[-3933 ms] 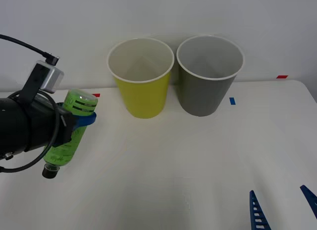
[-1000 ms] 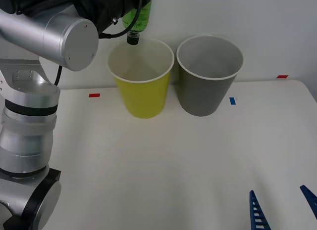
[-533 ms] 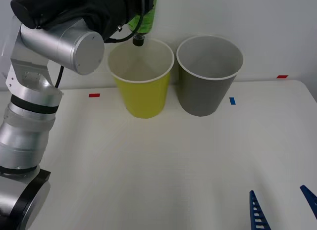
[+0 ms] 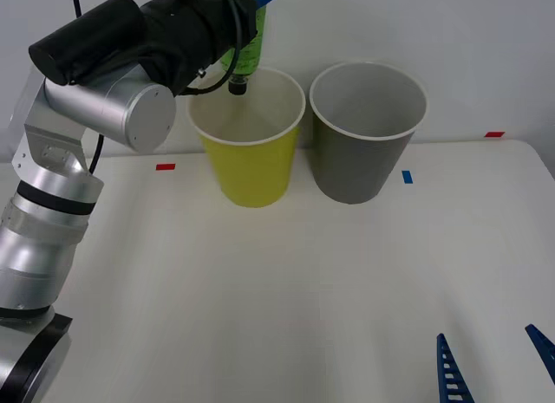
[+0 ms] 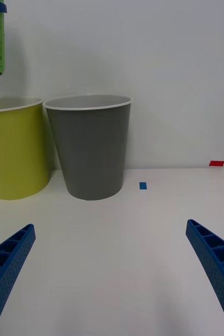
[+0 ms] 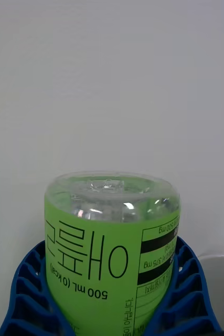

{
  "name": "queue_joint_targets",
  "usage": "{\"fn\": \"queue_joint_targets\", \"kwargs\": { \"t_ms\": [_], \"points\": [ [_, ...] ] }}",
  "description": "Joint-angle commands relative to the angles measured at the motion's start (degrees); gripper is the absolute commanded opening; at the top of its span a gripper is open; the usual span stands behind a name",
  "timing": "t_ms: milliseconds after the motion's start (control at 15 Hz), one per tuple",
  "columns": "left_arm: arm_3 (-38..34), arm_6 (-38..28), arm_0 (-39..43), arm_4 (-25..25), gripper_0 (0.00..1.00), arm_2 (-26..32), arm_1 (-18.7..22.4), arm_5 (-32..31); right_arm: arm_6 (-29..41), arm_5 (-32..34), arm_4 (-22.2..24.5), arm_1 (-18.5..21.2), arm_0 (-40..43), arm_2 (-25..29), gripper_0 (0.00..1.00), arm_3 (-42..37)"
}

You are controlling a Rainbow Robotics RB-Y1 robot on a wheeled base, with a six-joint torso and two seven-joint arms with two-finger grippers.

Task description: Put cans in the gray bin and PET bottles in the light green bin.

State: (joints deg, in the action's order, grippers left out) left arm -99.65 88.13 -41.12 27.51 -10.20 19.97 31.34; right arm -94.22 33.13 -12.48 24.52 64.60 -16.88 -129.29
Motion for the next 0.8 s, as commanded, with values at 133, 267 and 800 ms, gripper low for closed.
{"fn": "queue_joint_targets", "kwargs": {
  "t_ms": [133, 267, 800],
  "points": [
    [0.0, -0.2, 0.2, 0.1, 0.00, 0.0, 0.2, -0.6, 0.0, 0.0, 0.0, 0.0, 0.0, 0.0, 1.00, 0.0],
    [0.1, -0.4, 0.2, 0.1, 0.00, 0.0, 0.4, -0.7, 0.0, 0.0, 0.0, 0.0, 0.0, 0.0, 1.00, 0.0],
    [0.0, -0.9, 0.2, 0.1, 1.00, 0.0, 1.0, -0.8, 0.0, 0.0, 0.0, 0.0, 0.0, 0.0, 1.00, 0.0]
  ]
}}
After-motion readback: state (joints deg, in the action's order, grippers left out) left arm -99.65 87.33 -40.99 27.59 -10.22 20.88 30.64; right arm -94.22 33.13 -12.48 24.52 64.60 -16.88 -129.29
